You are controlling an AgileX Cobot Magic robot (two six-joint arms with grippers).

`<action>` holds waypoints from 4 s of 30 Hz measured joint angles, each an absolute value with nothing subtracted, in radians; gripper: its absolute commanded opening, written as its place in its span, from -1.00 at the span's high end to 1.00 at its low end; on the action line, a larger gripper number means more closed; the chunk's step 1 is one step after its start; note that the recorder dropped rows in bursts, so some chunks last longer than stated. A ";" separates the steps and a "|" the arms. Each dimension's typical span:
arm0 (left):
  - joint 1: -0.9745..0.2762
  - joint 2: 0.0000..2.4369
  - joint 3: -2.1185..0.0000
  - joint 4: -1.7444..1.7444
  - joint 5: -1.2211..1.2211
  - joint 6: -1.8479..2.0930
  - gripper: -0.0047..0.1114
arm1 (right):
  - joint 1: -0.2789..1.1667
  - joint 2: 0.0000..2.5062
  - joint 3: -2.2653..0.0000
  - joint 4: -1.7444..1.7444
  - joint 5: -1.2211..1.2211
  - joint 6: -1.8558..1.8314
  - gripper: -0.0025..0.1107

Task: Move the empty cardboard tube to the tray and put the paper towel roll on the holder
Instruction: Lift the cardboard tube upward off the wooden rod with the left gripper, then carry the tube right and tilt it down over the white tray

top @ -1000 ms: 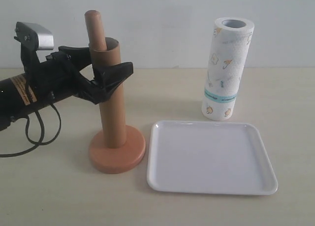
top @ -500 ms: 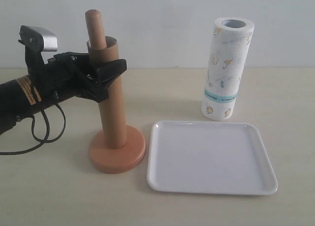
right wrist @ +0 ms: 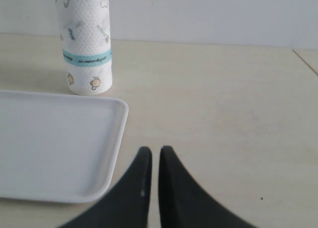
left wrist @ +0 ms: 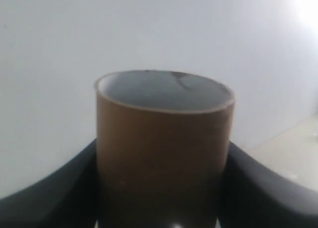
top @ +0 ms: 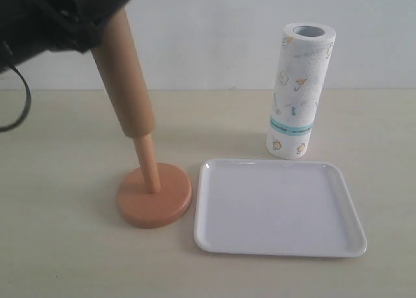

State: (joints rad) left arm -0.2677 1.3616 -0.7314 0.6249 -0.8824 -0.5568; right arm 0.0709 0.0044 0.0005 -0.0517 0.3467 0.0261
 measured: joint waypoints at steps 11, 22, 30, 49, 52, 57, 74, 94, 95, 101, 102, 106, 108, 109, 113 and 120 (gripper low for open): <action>-0.268 1.235 -1.032 0.768 -0.708 -0.886 0.85 | 0.071 0.004 0.000 -0.052 0.347 0.026 0.86; -0.268 1.233 -1.341 1.145 -0.675 -1.249 0.85 | 0.071 0.004 0.000 -0.052 0.347 0.026 0.86; -0.314 1.233 -1.361 1.388 -0.754 -1.407 0.85 | 0.071 0.004 0.000 -0.052 0.347 0.026 0.86; -0.728 1.347 -1.205 1.728 -0.615 -1.524 0.85 | 0.071 0.004 0.000 -0.052 0.347 0.026 0.86; -0.749 1.403 -1.185 1.730 -0.612 -1.524 0.85 | 0.071 0.004 0.000 -0.052 0.347 0.026 0.86; -0.780 1.472 -1.181 1.730 -0.596 -1.524 0.85 | 0.071 0.004 0.000 -0.052 0.347 0.026 0.86; -0.849 1.687 -1.173 1.750 -0.323 -1.530 0.85 | 0.071 0.004 0.000 -0.052 0.344 0.026 0.86; -0.914 1.774 -1.292 1.750 0.000 -1.524 0.85 | 0.071 0.004 0.000 -0.052 0.344 0.026 0.86; -0.923 1.783 -1.303 1.750 0.009 -1.517 0.85 | 0.071 0.004 0.000 -0.052 0.344 0.026 0.86; -0.963 1.835 -1.352 1.750 0.027 -1.472 0.85 | 0.071 0.004 0.000 -0.052 0.344 0.026 0.86; -0.966 1.843 -1.356 1.750 0.038 -1.464 0.85 | 0.071 0.004 0.000 -0.052 0.344 0.026 0.86; -0.970 1.866 -1.364 1.750 0.129 -1.431 0.85 | 0.071 0.004 0.000 -0.052 0.344 0.026 0.86; -0.970 1.871 -1.364 1.750 0.160 -1.427 0.85 | 0.071 0.004 0.000 -0.052 0.344 0.026 0.86; -0.970 1.871 -1.364 1.750 0.167 -1.427 0.85 | 0.071 0.004 0.000 -0.052 0.344 0.026 0.86; -0.970 1.871 -1.364 1.750 0.170 -1.411 0.85 | 0.071 0.004 0.000 -0.052 0.344 0.026 0.86; -0.970 1.871 -1.364 1.731 0.182 -1.308 0.85 | 0.071 0.004 0.000 -0.052 0.344 0.026 0.86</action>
